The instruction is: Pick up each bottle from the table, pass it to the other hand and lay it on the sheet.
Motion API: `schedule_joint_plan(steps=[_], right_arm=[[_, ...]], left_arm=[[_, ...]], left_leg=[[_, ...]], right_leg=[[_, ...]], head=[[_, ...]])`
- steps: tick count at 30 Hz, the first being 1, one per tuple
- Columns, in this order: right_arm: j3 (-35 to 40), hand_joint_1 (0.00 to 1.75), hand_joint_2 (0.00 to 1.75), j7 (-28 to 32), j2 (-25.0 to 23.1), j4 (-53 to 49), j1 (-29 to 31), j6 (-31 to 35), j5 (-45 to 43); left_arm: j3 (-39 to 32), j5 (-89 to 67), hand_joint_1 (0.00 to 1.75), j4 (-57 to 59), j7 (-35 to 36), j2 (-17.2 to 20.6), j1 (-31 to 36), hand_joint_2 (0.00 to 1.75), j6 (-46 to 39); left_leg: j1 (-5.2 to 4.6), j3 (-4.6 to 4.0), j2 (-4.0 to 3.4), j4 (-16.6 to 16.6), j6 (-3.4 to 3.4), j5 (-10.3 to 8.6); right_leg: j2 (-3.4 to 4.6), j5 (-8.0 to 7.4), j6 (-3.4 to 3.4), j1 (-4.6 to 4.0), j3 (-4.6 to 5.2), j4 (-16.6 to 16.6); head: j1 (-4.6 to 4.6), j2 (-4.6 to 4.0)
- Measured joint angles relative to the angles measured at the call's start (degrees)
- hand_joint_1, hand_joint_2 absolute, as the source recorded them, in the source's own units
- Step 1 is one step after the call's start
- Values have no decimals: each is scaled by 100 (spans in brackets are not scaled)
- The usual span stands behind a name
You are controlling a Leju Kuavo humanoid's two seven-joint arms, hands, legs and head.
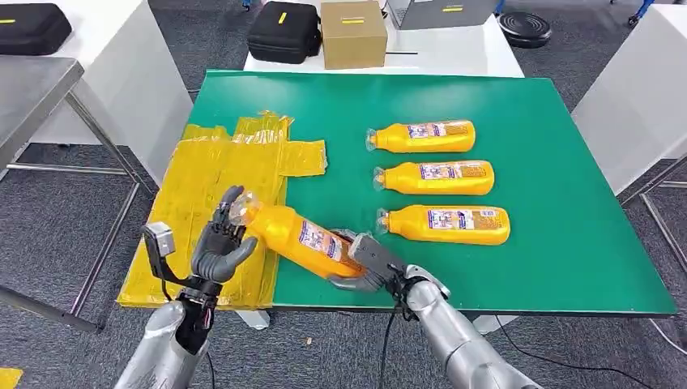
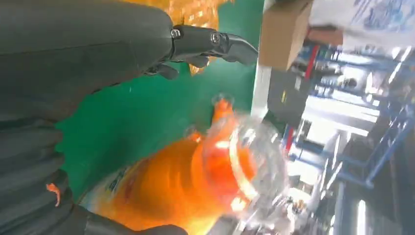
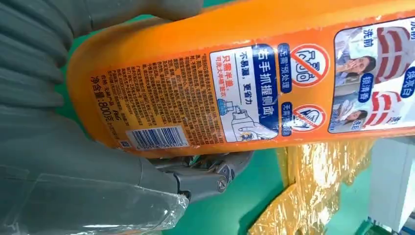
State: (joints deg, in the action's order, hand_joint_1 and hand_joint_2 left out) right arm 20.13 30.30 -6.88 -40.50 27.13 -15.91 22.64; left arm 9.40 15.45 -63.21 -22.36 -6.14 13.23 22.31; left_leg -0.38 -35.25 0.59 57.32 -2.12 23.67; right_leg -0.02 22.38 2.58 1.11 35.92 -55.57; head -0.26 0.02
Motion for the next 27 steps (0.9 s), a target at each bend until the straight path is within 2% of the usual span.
schedule_joint_plan(steps=[12,27], right_arm=[[-33,175,175,-166,-42,53,228,-61,-109],[-33,175,175,-223,-83,55,238,-92,-50]], left_arm=[[553,-592,0,-2,-179,92,-2,175,348],[605,-603,0,-4,-205,124,13,175,343]], left_leg=[[0,0,0,0,0,0],[0,0,0,0,0,0]], right_leg=[[0,0,0,0,0,0],[0,0,0,-1,0,0]], head=[[0,0],[0,0]])
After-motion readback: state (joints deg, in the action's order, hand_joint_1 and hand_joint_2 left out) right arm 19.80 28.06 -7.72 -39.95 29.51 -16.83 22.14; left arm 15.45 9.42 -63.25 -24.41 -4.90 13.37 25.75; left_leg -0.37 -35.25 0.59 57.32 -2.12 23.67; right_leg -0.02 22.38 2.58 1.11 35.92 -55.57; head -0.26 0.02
